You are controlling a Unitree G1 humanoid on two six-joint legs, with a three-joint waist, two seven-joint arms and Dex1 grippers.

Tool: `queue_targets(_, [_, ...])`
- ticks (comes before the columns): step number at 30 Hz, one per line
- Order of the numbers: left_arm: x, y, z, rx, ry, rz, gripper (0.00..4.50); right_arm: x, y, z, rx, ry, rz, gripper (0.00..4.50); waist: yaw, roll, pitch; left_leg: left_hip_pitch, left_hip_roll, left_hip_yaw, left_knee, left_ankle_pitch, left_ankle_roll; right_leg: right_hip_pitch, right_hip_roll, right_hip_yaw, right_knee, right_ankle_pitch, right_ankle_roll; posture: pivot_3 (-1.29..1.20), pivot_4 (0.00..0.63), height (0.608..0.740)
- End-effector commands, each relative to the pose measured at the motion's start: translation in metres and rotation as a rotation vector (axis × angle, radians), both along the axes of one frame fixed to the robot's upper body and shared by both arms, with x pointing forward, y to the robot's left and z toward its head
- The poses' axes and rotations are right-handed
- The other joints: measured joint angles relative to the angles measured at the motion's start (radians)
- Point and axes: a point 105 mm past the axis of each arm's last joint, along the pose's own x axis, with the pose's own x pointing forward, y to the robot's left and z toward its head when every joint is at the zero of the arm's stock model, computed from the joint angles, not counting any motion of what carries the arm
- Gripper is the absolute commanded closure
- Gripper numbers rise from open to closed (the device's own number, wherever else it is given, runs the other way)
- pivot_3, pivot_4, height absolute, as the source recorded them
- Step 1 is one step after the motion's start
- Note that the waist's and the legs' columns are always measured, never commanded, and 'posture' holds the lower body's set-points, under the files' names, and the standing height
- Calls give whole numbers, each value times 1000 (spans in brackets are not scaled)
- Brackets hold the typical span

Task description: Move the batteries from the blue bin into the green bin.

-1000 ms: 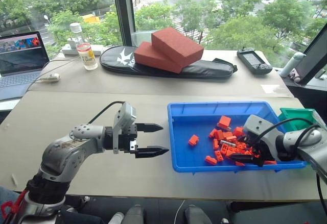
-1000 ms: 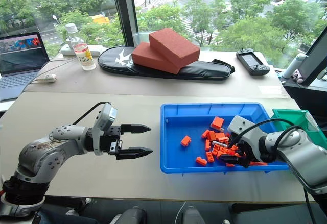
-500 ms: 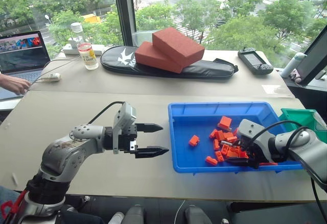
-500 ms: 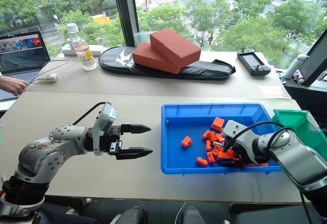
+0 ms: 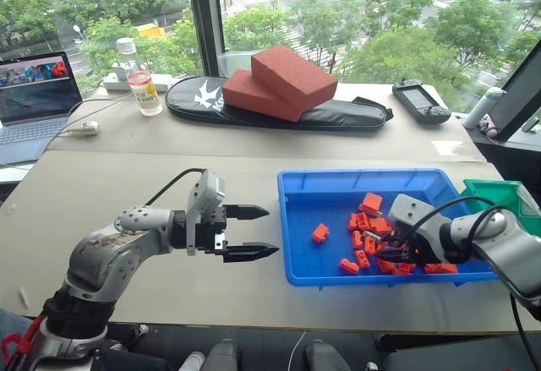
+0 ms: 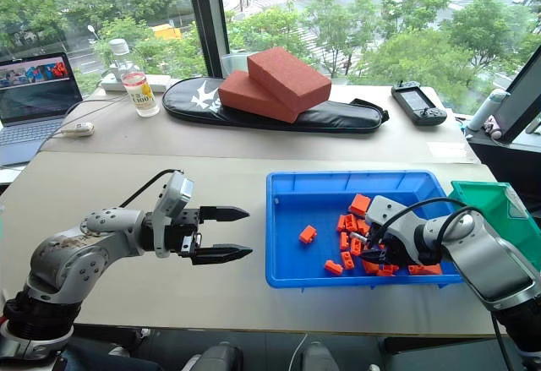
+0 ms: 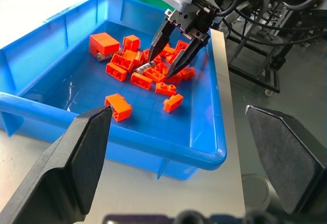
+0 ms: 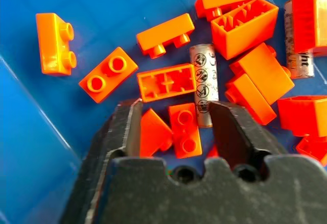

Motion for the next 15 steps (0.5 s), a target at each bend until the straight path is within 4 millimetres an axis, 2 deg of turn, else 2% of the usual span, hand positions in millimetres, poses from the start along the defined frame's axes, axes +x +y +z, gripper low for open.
queue_targets(1, [-2,1,7,-4,-44,-7,0,-2,1,-2,-2,11,6,3931,1,0,0,0,0,0,0,0,0,0,0,0,0,0,0,0,150,740])
queue_targets(3, [-2,1,6,-3,-45,-7,0,-2,0,-2,-3,9,3,4488,1,0,0,0,0,0,0,0,0,0,0,0,0,0,0,0,150,740])
queue_targets(10, [-1,1,5,0,-46,-5,0,-2,0,-4,0,12,-2,4488,1,0,0,0,0,0,0,0,0,0,0,0,0,0,0,0,150,740])
queue_targets(15, [-1,2,5,1,-45,-4,0,-1,2,6,6,-17,4,4488,1,0,0,0,0,0,0,0,0,0,0,0,0,0,0,0,150,740])
